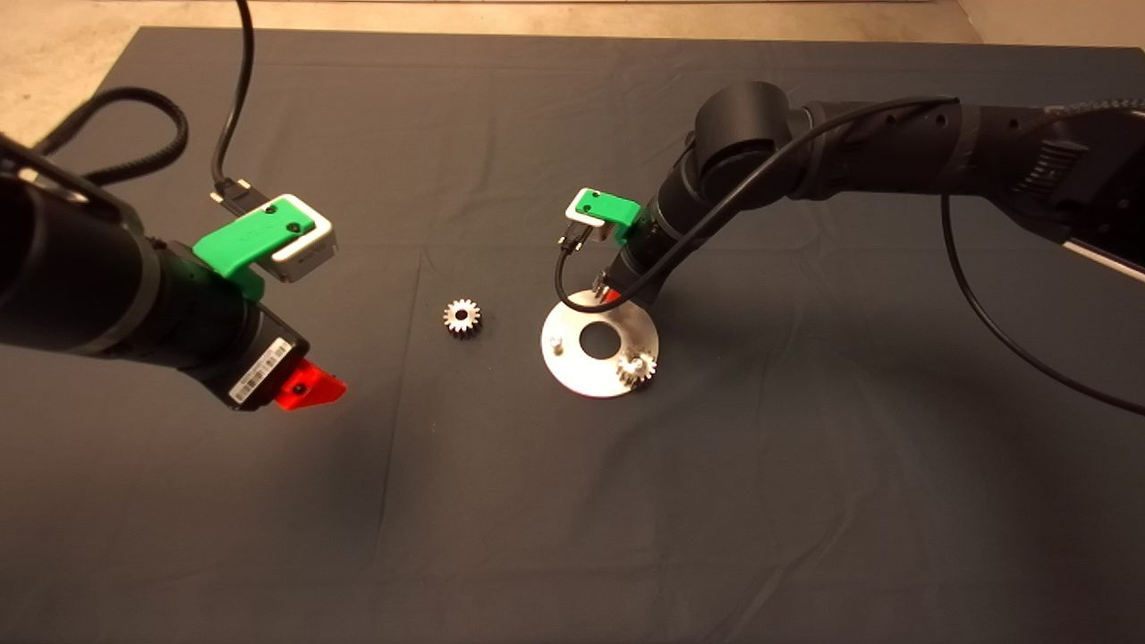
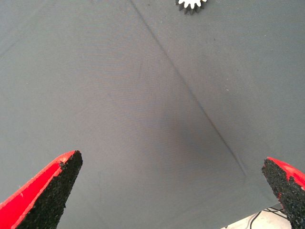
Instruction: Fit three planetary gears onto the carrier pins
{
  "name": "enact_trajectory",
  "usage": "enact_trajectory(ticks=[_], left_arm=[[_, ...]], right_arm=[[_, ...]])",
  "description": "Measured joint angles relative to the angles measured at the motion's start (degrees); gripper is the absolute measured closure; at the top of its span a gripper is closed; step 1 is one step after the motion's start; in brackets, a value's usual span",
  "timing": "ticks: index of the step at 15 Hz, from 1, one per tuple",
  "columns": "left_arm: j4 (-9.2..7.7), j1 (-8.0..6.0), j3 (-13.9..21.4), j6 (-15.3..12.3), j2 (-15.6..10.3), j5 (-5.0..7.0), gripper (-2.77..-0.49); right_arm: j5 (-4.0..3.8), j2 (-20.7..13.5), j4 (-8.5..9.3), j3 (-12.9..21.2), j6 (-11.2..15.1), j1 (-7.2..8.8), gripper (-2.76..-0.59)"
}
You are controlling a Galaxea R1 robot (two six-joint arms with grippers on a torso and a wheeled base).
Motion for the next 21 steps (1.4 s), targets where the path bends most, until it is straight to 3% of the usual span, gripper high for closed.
enact_trajectory(ticks=[9,11,13,14,21], left_arm=[[-0.01,-0.02,0.0,0.0,-0.1,0.00,-2.77],[-0.01,0.00,0.0,0.0,-0.4,0.02,-2.77],[-0.01,-0.01,0.0,0.0,-0.5,0.00,-2.77],[-0.07,-0.14,0.0,0.0,-0.5,0.00,-2.77],[-0.15,-0.73,0.0,0.0,-0.8,0.00,-2.77]], right_arm=[[-0.95,0.0,-1.08,0.1,0.0,0.00,-0.87],[-1.79,-0.1,-1.27,0.4,0.0,0.00,-0.87],[-3.76,-0.4,-1.30,1.8,0.0,-0.01,-0.86],[-4.12,-0.5,-1.28,2.2,0.0,-0.04,-0.87],[-4.23,-0.5,-1.30,2.3,0.0,-0.17,-0.86]])
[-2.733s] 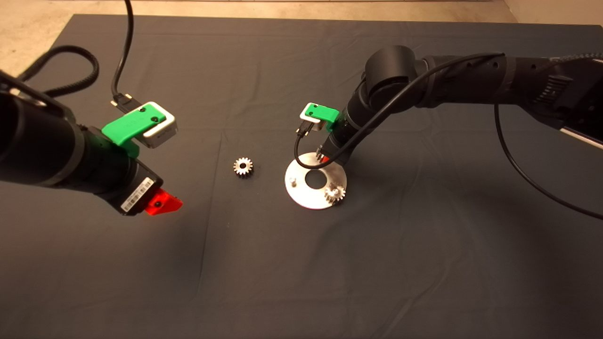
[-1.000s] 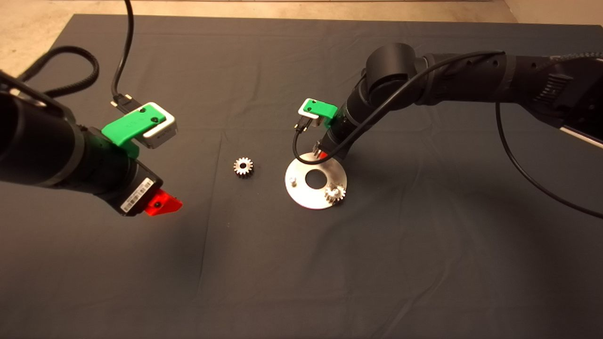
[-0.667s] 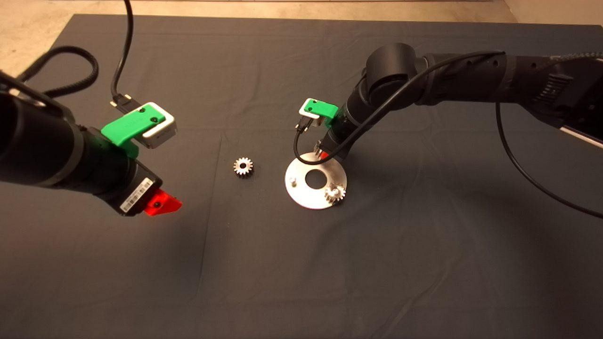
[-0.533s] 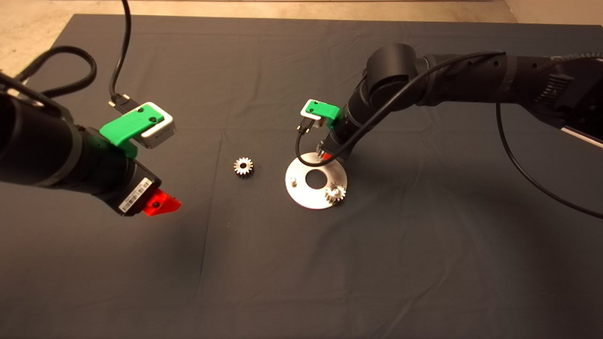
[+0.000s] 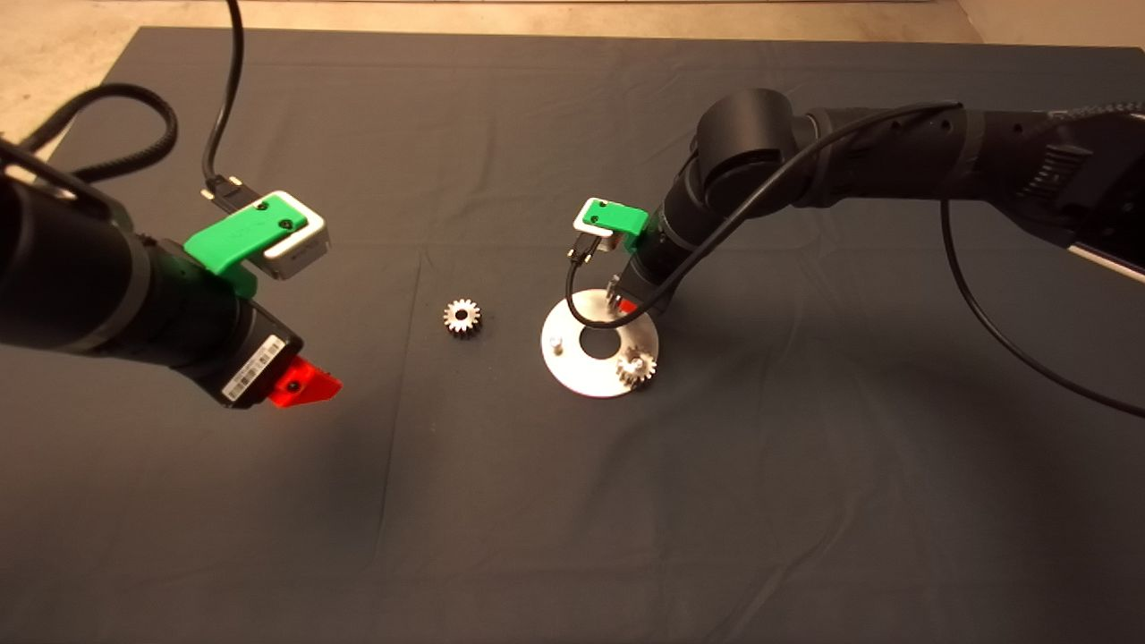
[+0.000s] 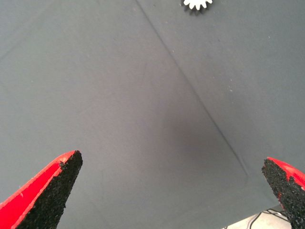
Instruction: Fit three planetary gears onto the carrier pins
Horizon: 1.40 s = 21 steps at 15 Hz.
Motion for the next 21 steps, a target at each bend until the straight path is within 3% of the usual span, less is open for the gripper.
enact_trajectory(ticks=[6,12,17,20,21], left_arm=[[-0.02,-0.07,0.0,0.0,-0.2,-0.02,-2.77],[-0.02,-0.07,0.0,0.0,-0.2,0.00,-2.77],[-0.05,-0.07,0.0,0.0,-0.2,-0.02,-2.77],[-0.10,-0.07,0.0,0.0,-0.2,0.00,-2.77],[-0.13,-0.07,0.0,0.0,-0.2,0.00,-2.77]], right_arm=[[0.64,0.3,0.00,0.0,0.0,-0.06,-0.86],[0.66,0.3,-0.05,0.0,0.0,-0.13,-0.86],[0.92,0.3,-1.96,-0.4,0.0,-0.13,-0.86],[3.40,0.4,-2.39,-0.4,0.0,-0.13,-0.86],[3.40,0.4,-2.54,-0.4,0.0,-0.13,-0.86]])
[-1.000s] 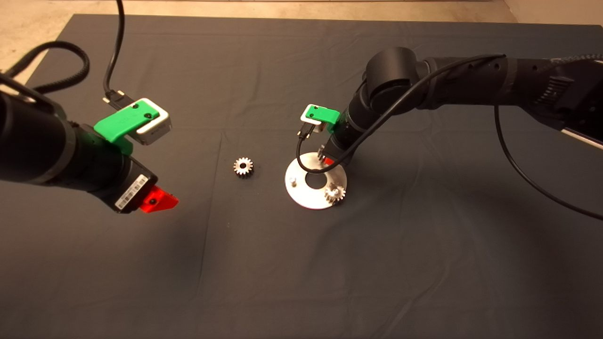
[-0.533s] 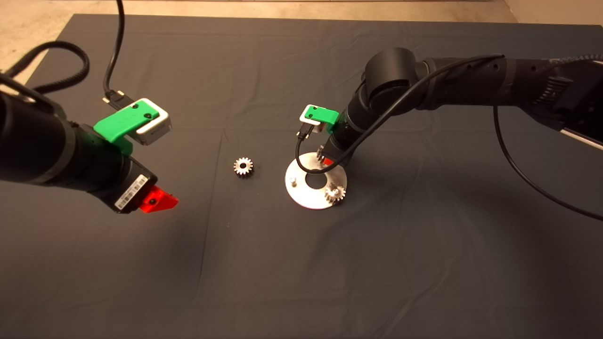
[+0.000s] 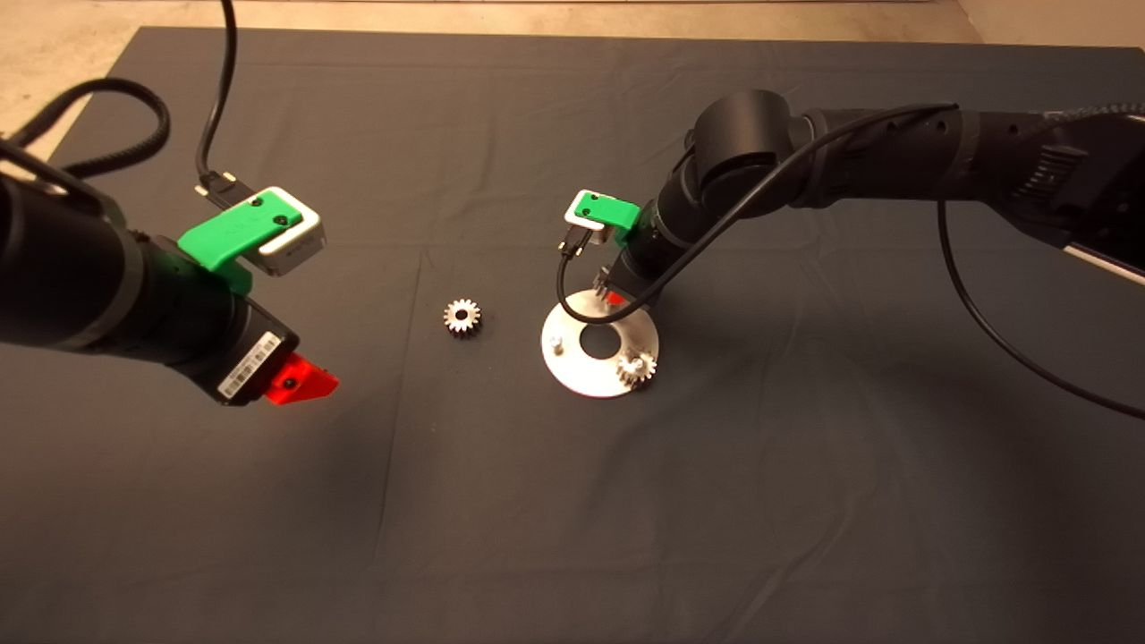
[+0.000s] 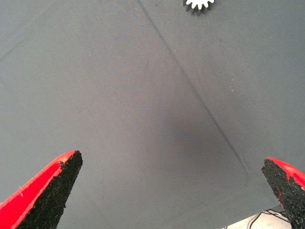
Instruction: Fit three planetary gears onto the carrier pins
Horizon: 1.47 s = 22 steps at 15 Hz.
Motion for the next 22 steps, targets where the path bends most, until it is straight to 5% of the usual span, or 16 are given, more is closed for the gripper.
enact_trajectory(ticks=[22], left_arm=[[-0.55,-0.62,0.0,0.0,-0.1,-0.02,-2.77]], right_arm=[[-1.02,-0.4,-0.39,0.4,0.0,-0.26,-0.86]])
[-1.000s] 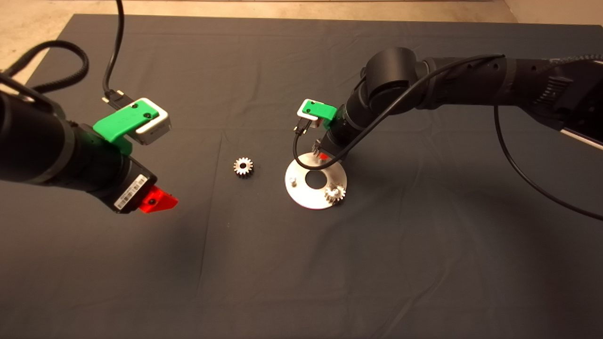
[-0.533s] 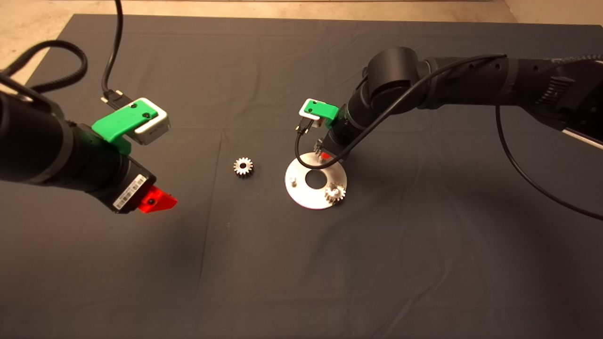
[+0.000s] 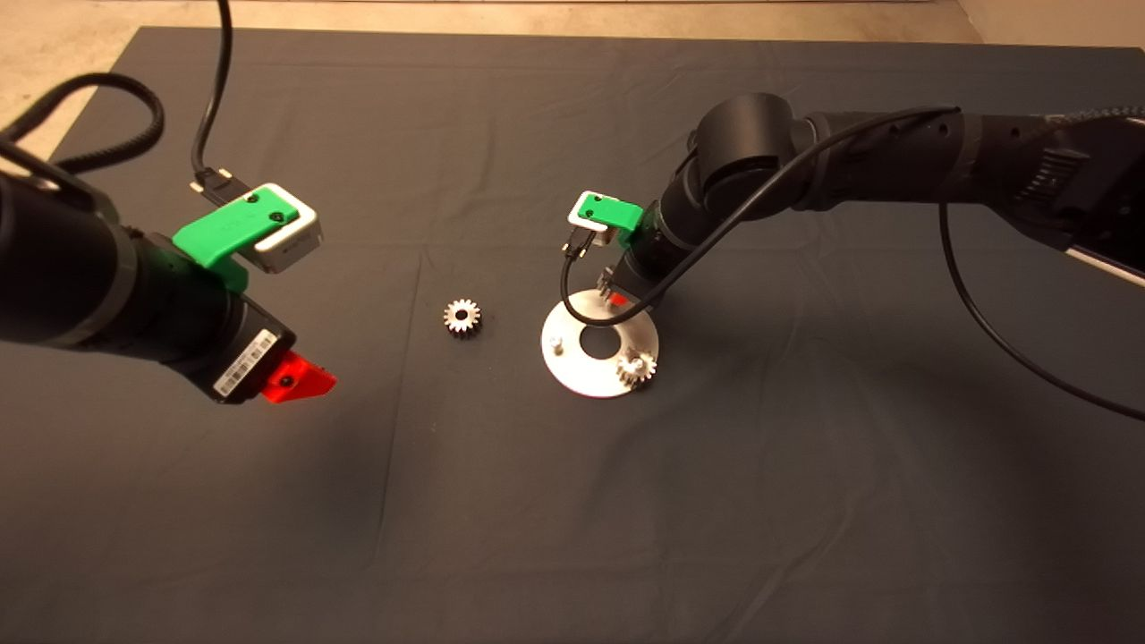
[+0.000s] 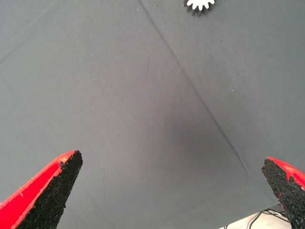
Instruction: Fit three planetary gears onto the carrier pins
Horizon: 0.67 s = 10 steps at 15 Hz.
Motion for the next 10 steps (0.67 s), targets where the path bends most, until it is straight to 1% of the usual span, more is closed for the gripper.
enact_trajectory(ticks=[1,2,5,10], left_arm=[[0.01,0.00,0.0,0.0,0.0,0.02,-2.77],[0.00,0.00,0.0,0.0,0.0,0.04,-2.77],[0.02,0.00,0.0,0.0,0.0,0.04,-2.77],[0.00,0.00,0.0,0.0,0.0,0.02,-2.77]], right_arm=[[-0.10,0.0,-0.03,0.0,0.0,-0.07,-0.86],[-0.39,0.0,-0.02,0.0,0.0,-0.24,-0.86],[-0.59,0.0,-0.38,0.1,0.0,-1.01,-0.86],[-0.37,-0.3,-0.55,0.1,0.0,-1.02,-0.86]])
